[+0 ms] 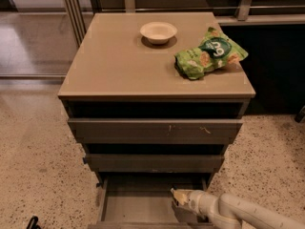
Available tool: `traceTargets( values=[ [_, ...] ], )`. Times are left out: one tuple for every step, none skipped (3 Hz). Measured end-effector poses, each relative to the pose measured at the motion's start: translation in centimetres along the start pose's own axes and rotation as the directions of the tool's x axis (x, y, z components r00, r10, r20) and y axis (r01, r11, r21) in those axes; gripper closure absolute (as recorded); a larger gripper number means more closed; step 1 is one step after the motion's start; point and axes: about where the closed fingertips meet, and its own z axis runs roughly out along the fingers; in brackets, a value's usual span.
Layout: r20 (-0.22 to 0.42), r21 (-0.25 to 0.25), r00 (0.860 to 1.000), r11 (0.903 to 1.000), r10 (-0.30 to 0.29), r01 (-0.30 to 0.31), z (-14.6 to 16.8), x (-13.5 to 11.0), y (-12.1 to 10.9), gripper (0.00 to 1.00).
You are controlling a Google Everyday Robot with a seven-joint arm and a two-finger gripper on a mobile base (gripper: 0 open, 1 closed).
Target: Place rxbar chocolate into bottom drawer
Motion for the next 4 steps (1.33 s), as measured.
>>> traceTargets(
  values=[
    [-0.066,0.045,0.998,0.9988,0.023,-0.020,1.3,1.6,-1.6,1.00],
    [-0.118,0.087,0.992,0.9953,0.053,-0.043,2.0,3.2,-3.1,1.00],
    [-0.127,0.093,0.990,0.9947,0.056,-0.045,2.2,3.5,-3.3,0.86],
    [-0.127,0.093,0.990,0.9947,0.056,-0.045,2.2,3.5,-3.3,0.63]
  ],
)
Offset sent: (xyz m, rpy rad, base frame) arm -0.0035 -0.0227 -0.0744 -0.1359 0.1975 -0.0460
